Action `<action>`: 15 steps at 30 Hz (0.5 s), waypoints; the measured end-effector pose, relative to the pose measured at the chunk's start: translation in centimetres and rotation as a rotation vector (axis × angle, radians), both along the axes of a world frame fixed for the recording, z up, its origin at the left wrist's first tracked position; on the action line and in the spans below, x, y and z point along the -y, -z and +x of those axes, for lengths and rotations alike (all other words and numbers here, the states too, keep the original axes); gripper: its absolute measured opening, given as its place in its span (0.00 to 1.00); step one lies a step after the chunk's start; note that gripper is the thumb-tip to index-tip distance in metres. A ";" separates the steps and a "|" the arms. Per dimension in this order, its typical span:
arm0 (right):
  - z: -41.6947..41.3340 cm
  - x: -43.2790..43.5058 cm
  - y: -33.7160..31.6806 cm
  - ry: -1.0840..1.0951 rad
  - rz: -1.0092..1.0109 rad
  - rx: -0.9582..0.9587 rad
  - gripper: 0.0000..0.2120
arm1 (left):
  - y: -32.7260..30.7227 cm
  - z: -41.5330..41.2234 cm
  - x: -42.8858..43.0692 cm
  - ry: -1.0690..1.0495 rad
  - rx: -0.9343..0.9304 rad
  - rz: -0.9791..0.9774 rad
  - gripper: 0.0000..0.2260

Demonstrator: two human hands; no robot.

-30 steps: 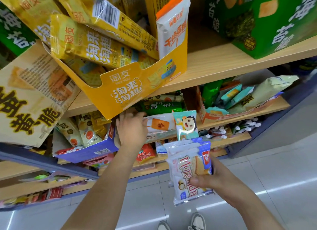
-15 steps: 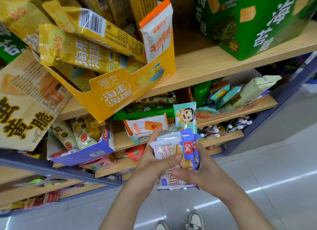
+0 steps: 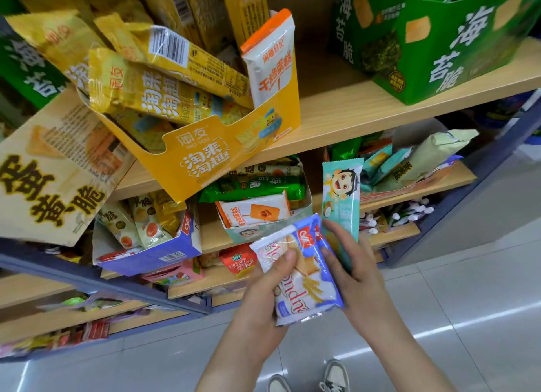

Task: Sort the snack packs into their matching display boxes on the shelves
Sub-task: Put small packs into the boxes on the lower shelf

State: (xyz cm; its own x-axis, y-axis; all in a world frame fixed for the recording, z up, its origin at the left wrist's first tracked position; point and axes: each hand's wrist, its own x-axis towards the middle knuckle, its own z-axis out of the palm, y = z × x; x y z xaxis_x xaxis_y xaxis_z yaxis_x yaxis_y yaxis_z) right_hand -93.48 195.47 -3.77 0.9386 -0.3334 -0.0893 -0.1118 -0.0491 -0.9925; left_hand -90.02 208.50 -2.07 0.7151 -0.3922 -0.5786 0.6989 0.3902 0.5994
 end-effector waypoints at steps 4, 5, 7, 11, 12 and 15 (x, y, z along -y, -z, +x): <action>-0.2 0.7 -0.5 -0.021 -0.209 0.058 0.16 | -0.8 -0.8 -0.1 -0.037 0.107 0.129 0.30; -0.4 0.9 -1.2 -0.008 -0.167 0.049 0.11 | -1.0 -0.8 -0.1 -0.065 0.137 0.137 0.29; -1.0 1.7 -2.8 0.019 -0.019 0.029 0.11 | -2.0 -0.8 -0.3 -0.105 0.193 0.147 0.28; -1.9 3.8 -5.4 -0.323 0.018 -0.050 0.46 | -4.0 -1.1 -0.2 -0.017 0.355 0.207 0.38; -2.0 3.8 -5.8 -0.423 0.047 -0.070 0.47 | -4.4 -1.4 0.1 0.024 0.397 0.203 0.40; -2.3 3.5 -5.9 -0.511 0.294 -0.103 0.44 | -5.3 -2.3 1.2 0.126 0.515 0.252 0.39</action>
State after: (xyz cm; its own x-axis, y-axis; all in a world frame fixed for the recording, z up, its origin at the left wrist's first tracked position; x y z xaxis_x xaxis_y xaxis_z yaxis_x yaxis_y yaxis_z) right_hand -95.79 191.95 2.13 0.9552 0.2103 -0.2081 -0.2426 0.1536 -0.9579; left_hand -92.29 207.29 3.28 0.8858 -0.3878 -0.2551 0.3246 0.1246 0.9376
